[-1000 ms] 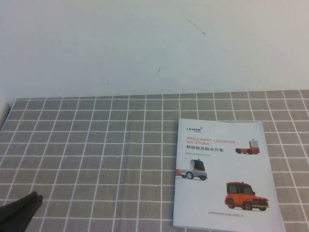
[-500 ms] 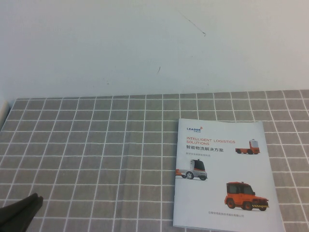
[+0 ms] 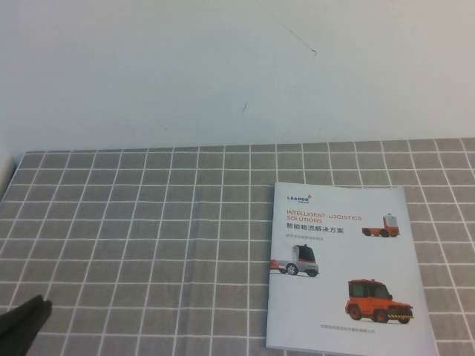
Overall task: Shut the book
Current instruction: 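Close the open booklet and leave it lying on the table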
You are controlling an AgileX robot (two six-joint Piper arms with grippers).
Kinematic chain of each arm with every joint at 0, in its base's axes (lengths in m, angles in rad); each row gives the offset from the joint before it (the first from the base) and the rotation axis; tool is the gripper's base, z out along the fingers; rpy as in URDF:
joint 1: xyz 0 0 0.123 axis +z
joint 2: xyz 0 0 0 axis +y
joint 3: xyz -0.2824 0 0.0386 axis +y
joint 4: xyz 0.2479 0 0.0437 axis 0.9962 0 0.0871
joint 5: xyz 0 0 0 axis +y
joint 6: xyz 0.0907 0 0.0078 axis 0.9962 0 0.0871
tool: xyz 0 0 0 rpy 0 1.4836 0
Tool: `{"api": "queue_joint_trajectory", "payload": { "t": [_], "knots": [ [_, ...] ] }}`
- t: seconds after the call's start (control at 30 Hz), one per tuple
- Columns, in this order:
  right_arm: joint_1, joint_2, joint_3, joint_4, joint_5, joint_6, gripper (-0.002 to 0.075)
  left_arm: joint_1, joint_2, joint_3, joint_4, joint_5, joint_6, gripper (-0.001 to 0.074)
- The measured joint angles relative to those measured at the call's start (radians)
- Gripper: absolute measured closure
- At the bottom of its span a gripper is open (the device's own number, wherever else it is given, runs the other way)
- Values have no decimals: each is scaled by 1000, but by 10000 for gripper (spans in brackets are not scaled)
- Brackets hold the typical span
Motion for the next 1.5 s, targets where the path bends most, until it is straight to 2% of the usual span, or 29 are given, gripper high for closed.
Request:
{"api": "queue_joint_trajectory", "payload": {
  "t": [0.17, 0.4, 0.53, 0.8, 0.93, 1.2, 1.5],
  "knots": [
    [0, 0, 0, 4, 0, 0, 729, 110, -104, 0, 3, 59, 2, 738],
    [0, 0, 0, 7, 0, 0, 729, 233, -185, 7, 16, 281, 4, 738],
    [0, 0, 0, 7, 0, 0, 729, 252, -208, 60, 16, 307, -38, 738],
    [0, 0, 0, 8, 0, 0, 729, 256, -224, 245, 14, 198, -253, 738],
    [0, 0, 0, 10, 0, 0, 729, 269, -257, 250, 10, 178, -287, 738],
    [0, 0, 0, 12, 0, 0, 729, 351, -290, 250, 6, 176, -287, 738],
    [0, 0, 2, 14, 0, 0, 729, 355, -292, 250, 4, 174, -309, 738]
  ]
}}
